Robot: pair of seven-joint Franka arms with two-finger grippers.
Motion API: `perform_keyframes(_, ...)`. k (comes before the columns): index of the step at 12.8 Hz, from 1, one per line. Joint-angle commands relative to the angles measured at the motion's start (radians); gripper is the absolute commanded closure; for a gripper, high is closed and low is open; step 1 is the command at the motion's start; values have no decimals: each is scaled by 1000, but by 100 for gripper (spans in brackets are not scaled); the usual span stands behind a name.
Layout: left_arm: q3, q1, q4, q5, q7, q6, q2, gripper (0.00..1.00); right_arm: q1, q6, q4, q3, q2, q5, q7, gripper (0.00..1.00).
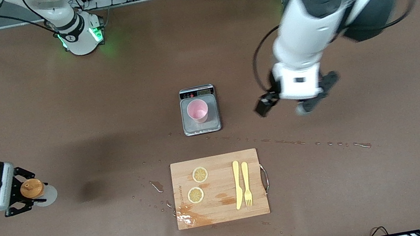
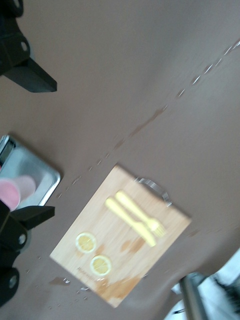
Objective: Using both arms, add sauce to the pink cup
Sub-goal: 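Open the left gripper and raise it away from the cup, then lift the sauce bottle with the right gripper over the pink cup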
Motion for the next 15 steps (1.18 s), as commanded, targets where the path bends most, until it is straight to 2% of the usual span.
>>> perform_keyframes(1, -1, 140, -36, -43, 252, -110, -106, 0, 162, -63, 35, -13, -49, -186, 183, 100)
perform_keyframes(3, 4, 222, -41, -35, 471, -184, -152, 0, 290, -98, 39, -10, -86, -329, 405, 100)
perform_keyframes(7, 140, 254, -56, -46, 848, -293, -221, 0, 552, -239, 58, -9, -73, -587, 819, 100)
perform_keyframes(9, 201, 245, -105, -46, 1001, -296, -264, 0, 635, -339, 58, -10, -65, -648, 944, 100)
perform_keyframes(11, 252, 213, -109, -46, 1058, -296, -279, 0, 692, -420, 59, -10, -69, -705, 981, 100)
perform_keyframes(15, 249, 219, -105, -47, 1082, -291, -279, 0, 788, -546, 52, -9, -63, -799, 1168, 100)
